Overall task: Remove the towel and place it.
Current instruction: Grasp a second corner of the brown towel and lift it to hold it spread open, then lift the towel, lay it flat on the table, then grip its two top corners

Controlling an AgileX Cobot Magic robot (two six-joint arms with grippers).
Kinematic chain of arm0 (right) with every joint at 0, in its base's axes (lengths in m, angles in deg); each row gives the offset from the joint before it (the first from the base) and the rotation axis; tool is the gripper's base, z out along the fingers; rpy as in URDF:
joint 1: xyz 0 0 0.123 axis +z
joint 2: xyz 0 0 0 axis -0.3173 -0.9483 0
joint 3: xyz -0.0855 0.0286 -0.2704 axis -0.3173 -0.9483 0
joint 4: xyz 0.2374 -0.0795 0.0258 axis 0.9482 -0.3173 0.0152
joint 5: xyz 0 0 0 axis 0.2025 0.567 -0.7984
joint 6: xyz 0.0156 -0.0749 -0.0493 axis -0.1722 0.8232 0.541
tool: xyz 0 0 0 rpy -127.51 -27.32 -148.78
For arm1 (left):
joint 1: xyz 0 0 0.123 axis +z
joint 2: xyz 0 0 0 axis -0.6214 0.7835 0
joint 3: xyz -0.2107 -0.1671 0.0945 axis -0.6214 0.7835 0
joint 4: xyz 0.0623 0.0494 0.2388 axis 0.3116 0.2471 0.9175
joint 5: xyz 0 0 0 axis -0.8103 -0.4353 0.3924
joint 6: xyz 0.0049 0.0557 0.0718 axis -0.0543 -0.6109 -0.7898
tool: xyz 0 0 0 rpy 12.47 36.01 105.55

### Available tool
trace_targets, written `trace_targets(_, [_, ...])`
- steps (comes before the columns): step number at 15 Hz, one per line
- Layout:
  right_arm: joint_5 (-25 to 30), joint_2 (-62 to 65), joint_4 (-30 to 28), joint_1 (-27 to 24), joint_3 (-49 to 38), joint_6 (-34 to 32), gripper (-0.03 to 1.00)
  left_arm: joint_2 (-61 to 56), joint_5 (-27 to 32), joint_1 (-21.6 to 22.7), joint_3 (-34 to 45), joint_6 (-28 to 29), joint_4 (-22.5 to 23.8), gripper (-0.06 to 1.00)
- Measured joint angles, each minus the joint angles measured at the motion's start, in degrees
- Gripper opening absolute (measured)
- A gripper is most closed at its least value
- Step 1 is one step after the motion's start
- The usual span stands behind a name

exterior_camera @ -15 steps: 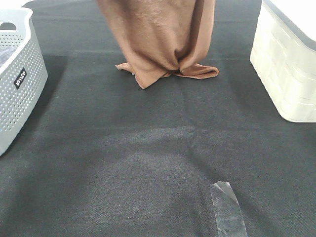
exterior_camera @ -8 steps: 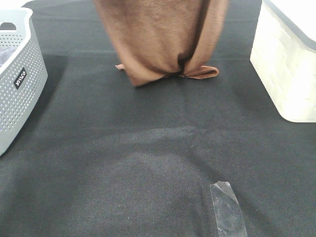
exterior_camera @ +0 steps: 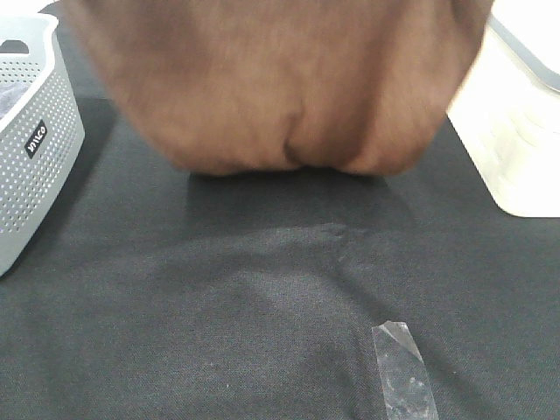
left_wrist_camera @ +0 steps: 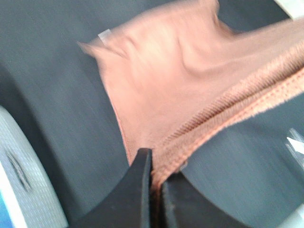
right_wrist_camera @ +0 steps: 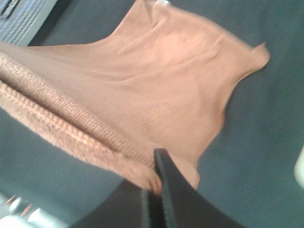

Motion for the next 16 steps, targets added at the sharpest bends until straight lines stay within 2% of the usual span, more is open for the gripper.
trace_targets(4, [-0.17, 8.37, 4.41, 0.40, -11.80, 0.00, 0.01, -11.40, -0.92, 0.00, 16.56, 0.00, -4.30, 0.00])
trace_targets(9, [-0.06, 16.44, 5.67, 0.40, -23.09, -1.15, 0.01, -21.54, -1.78, 0.00, 30.42, -0.80, -13.24, 0.00])
trace_targets(16, [0.34, 27.39, 7.91, 0.40, -32.95, -4.30, 0.01, -26.93, -2.18, 0.00, 40.34, -0.63, -19.02, 0.00])
